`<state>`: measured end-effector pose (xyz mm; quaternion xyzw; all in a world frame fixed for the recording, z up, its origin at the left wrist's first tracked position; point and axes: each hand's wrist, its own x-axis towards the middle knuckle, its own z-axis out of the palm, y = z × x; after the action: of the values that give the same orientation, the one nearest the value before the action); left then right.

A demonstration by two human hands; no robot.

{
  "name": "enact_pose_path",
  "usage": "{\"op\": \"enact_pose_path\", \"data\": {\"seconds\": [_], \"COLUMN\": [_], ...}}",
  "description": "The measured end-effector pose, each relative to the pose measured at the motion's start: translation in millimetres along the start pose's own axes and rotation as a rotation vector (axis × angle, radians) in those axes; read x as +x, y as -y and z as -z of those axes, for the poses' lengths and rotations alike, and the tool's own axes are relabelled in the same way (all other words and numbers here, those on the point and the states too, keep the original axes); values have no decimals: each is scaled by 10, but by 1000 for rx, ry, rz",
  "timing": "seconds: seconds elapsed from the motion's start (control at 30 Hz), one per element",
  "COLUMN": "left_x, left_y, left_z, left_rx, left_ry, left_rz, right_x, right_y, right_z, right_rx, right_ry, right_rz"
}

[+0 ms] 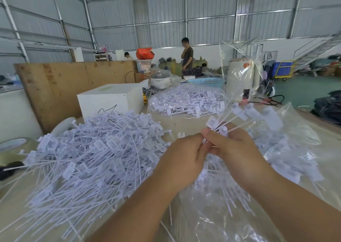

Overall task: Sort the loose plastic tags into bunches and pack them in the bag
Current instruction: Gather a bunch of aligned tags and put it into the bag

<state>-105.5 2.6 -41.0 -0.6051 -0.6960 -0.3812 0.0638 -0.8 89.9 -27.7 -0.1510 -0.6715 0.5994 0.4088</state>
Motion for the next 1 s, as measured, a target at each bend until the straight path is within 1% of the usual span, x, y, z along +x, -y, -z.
{"op": "enact_pose_path", "data": {"seconds": [0.07,0.13,0.17,0.2,0.27,0.37,0.4,0.43,0.5,0.57,0.63,0.7,0.8,1.0], "left_x": [-4,6,11,11,6,4,7,9,0,-11,-21,-18,-20,-28], "left_y": [5,68,102,131,179,228,235,232,200,173,174,186,175,222], "left_z": [0,20,36,54,75,73,70,65,49,25,2,0,14,36], "left_rx": [-8,-36,-55,-72,-101,-154,-167,-174,-167,-141,-128,-122,-122,-127], "left_ry": [20,12,-3,-14,-6,23,28,32,48,74,89,78,72,79], "left_rz": [21,50,74,102,154,216,228,234,224,192,181,188,206,239], "right_x": [12,19,28,34,46,89,99,105,74,40,49,86,129,148], "right_y": [-1,45,69,81,92,126,134,136,106,73,44,46,80,60], "right_z": [36,84,108,131,160,200,212,219,208,167,156,185,244,240], "right_rx": [-80,-297,-380,-398,-308,-48,9,14,-65,-84,-16,85,246,274], "right_ry": [31,70,104,146,184,94,91,116,213,263,216,123,51,18], "right_rz": [33,80,73,45,-4,-74,-96,-115,-139,-120,-92,-76,-117,-101]}}
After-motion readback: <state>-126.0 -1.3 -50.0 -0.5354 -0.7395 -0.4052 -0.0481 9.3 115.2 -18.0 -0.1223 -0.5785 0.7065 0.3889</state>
